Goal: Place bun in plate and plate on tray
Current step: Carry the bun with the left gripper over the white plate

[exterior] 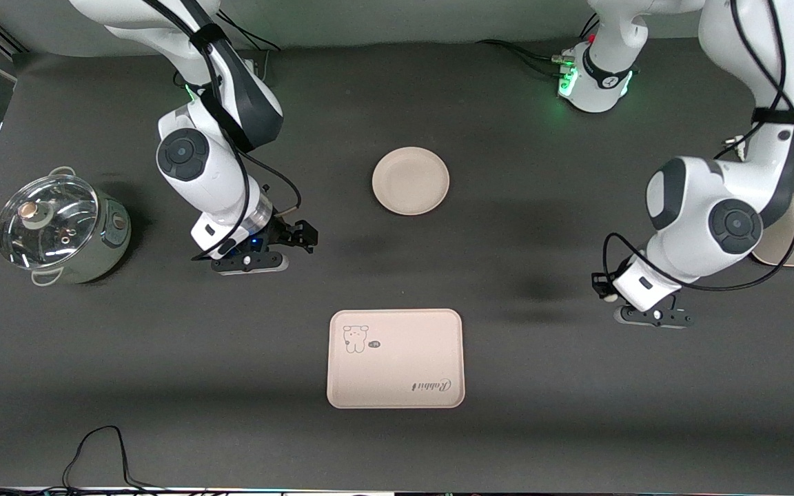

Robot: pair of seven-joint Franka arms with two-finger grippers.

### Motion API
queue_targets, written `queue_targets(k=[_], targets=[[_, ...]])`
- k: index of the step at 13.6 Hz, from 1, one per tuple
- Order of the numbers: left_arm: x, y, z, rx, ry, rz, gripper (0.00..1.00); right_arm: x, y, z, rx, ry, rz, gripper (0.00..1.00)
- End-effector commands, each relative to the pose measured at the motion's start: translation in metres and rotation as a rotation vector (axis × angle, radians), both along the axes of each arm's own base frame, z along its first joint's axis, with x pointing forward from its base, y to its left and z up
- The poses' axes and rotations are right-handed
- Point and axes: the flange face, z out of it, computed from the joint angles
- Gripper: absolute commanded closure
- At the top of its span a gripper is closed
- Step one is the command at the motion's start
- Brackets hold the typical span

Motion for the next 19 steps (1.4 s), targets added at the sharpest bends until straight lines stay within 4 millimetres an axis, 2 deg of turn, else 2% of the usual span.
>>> queue_targets(k=[1,2,3,6,7,8,9,10,11,13,15,16,18,19], targets=[[-0.025,-0.048,0.078,0.001,0.062,0.048,0.96,-0.004,0.0,0.003,0.01,-0.017,-0.009,0.0],[-0.042,-0.072,0.1,0.003,0.06,0.071,0.96,-0.004,0.0,0.003,0.01,-0.017,-0.009,0.0],[-0.062,-0.104,0.111,0.004,0.062,0.102,0.96,-0.004,0.0,0.003,0.01,-0.017,-0.009,0.0],[-0.116,-0.198,0.111,-0.013,0.107,0.19,0.96,-0.004,0.0,0.003,0.011,-0.019,-0.009,0.0],[-0.133,-0.221,0.104,-0.005,0.123,0.211,0.96,-0.004,0.0,0.003,0.011,-0.019,-0.009,0.0],[-0.151,-0.244,0.093,-0.005,0.127,0.219,0.92,-0.004,0.0,0.003,0.011,-0.019,-0.009,0.0],[-0.175,-0.267,0.072,-0.004,0.125,0.229,0.97,-0.004,0.0,0.003,0.011,-0.019,-0.009,0.0],[-0.2,-0.291,0.055,-0.017,0.116,0.245,0.97,-0.004,0.0,0.003,0.011,-0.019,-0.006,0.0],[-0.224,-0.309,0.036,-0.017,0.117,0.253,0.93,-0.005,0.0,0.0,0.008,-0.015,-0.006,0.0],[-0.259,-0.34,0.004,-0.017,0.139,0.24,0.9,-0.006,0.0,-0.003,0.014,-0.027,-0.006,0.0],[-0.277,-0.358,-0.033,0.0,0.146,0.209,0.87,-0.011,0.013,-0.007,0.021,-0.039,0.015,0.0],[-0.286,-0.367,-0.052,0.002,0.142,0.225,0.87,-0.012,0.017,-0.015,0.022,-0.037,0.02,0.0],[-0.292,-0.371,-0.086,0.013,0.107,0.232,0.87,-0.023,0.029,-0.032,0.033,-0.055,0.038,0.0],[-0.294,-0.373,-0.101,0.005,0.105,0.24,0.87,-0.028,0.029,-0.042,0.039,-0.067,0.037,0.0]])
